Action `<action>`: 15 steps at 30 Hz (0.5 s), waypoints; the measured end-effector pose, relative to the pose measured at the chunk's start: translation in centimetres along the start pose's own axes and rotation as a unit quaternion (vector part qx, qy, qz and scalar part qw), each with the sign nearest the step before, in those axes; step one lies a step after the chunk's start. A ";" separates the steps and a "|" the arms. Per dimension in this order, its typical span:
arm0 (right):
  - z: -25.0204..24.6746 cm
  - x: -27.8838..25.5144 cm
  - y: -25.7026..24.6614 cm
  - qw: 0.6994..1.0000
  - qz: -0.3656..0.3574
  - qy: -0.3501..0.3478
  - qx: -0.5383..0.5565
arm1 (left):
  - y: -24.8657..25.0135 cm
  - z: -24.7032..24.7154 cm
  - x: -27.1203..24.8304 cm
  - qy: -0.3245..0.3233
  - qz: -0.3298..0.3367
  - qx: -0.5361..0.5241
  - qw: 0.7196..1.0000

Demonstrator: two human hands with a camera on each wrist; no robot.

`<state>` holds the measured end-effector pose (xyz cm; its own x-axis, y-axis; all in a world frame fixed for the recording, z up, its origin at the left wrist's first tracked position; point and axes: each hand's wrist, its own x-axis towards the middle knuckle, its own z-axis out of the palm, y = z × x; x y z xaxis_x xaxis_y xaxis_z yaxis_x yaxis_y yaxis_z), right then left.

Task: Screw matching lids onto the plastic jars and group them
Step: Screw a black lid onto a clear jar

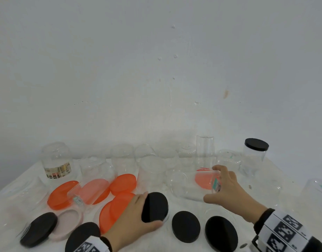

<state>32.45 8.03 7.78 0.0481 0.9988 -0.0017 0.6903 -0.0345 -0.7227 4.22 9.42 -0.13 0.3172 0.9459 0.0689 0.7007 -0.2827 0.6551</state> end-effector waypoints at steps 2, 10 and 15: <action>0.5 -0.4 -0.1 1.000 0.000 -0.012 0.009 | -0.4 -1.4 -0.2 0.026 -0.007 0.000 1.000; 2.1 -1.0 -0.6 0.993 0.066 -0.064 0.080 | -1.2 -5.0 -0.5 0.116 -0.045 -0.053 0.991; 3.5 -1.6 -1.1 0.965 0.111 -0.163 0.170 | -0.7 -6.5 -0.4 0.129 -0.083 -0.160 0.975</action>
<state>29.07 6.57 6.13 -0.1012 0.9272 -0.3606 0.4092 -0.2916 -0.8646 -0.56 10.23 4.28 0.0163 0.9946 0.1023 0.4795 -0.0976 0.8721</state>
